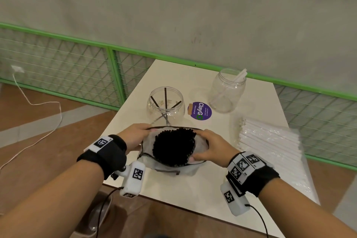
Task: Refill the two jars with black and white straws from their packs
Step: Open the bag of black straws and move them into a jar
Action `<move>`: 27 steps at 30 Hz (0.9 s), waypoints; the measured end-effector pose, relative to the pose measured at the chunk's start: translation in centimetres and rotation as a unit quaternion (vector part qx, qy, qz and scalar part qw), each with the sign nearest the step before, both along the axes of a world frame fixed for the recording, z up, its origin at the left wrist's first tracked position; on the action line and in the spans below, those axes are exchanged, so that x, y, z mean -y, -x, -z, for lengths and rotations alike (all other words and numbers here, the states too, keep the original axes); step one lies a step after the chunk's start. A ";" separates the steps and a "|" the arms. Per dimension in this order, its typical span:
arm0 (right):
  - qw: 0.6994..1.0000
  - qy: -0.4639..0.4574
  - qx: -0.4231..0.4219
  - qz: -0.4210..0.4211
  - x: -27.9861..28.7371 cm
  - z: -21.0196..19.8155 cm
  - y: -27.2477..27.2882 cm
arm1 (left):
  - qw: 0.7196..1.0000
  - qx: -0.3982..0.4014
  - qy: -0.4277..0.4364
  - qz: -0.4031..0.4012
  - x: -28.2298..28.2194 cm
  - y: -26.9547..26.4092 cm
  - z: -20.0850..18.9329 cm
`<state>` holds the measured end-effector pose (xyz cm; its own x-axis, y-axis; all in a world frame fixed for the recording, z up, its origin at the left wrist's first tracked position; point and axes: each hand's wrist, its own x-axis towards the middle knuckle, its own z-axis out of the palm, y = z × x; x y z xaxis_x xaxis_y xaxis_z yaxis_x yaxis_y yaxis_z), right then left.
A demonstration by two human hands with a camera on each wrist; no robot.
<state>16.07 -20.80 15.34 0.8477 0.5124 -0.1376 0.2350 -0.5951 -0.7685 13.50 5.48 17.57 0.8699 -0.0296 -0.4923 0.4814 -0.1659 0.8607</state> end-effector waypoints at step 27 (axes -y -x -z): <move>0.995 0.032 -0.029 0.094 0.6 3.0 0.6 | 0.996 -0.053 0.065 -0.026 0.8 1.4 2.3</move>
